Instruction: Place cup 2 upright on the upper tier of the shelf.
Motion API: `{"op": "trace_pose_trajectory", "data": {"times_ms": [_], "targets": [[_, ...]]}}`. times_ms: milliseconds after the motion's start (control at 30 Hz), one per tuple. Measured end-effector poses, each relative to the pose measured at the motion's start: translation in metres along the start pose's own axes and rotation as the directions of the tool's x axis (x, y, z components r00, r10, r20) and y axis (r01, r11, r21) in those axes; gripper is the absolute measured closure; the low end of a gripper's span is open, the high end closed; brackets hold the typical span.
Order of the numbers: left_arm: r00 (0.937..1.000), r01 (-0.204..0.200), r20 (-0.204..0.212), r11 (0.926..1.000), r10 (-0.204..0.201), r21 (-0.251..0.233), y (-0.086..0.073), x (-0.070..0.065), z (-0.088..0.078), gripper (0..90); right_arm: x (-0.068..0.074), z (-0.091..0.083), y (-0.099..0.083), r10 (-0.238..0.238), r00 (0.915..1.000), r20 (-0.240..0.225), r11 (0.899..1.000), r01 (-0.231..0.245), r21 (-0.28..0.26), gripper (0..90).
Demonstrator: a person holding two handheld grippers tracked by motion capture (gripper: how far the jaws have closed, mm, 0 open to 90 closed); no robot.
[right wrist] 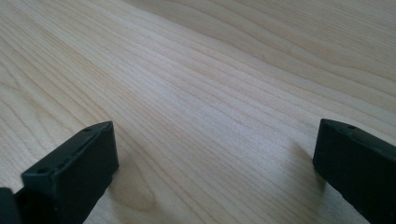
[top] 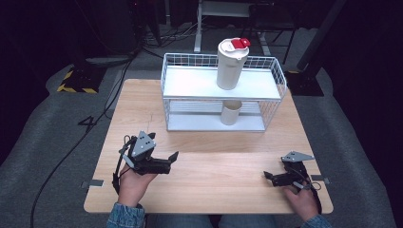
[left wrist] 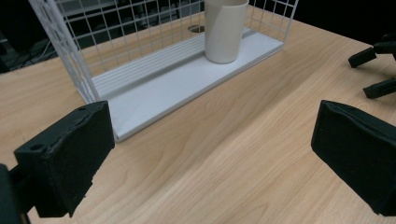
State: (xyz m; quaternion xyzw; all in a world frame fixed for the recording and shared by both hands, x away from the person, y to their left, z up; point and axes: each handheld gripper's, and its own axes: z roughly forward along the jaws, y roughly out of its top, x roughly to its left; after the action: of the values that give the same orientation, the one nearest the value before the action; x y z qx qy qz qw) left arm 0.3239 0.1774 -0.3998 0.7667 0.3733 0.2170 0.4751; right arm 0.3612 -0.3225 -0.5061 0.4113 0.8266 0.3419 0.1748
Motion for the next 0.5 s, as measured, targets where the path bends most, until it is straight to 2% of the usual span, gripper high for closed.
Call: {"op": "trace_pose_trajectory", "data": {"times_ms": [200, 267, 433, 500], "targets": [[0.9997, 0.023, 0.003, 0.9995, -0.023, 0.023, -0.009, 0.005, 0.000, 0.0, 0.000, 0.000, 0.000, 0.000, 1.0000, 0.000, 1.000, 0.000, 0.000, 0.1], [0.9998, 0.021, 0.001, 0.9979, -0.021, 0.061, -0.015, 0.006, 0.003, 0.0, 0.000, 0.000, 0.000, 0.000, 1.0000, 0.000, 1.000, 0.000, 0.000, 0.1], [0.9994, 0.029, 0.014, 0.9949, -0.030, 0.096, -0.029, 0.009, 0.007, 0.0, 0.000, 0.000, 0.000, 0.000, 1.0000, 0.000, 1.000, 0.000, 0.000, 0.1], [0.9990, 0.041, 0.011, 0.9900, -0.043, 0.135, -0.038, 0.012, 0.011, 0.0, 0.000, 0.000, 0.000, 0.000, 1.0000, 0.000, 1.000, 0.000, 0.000, 0.1]]}}
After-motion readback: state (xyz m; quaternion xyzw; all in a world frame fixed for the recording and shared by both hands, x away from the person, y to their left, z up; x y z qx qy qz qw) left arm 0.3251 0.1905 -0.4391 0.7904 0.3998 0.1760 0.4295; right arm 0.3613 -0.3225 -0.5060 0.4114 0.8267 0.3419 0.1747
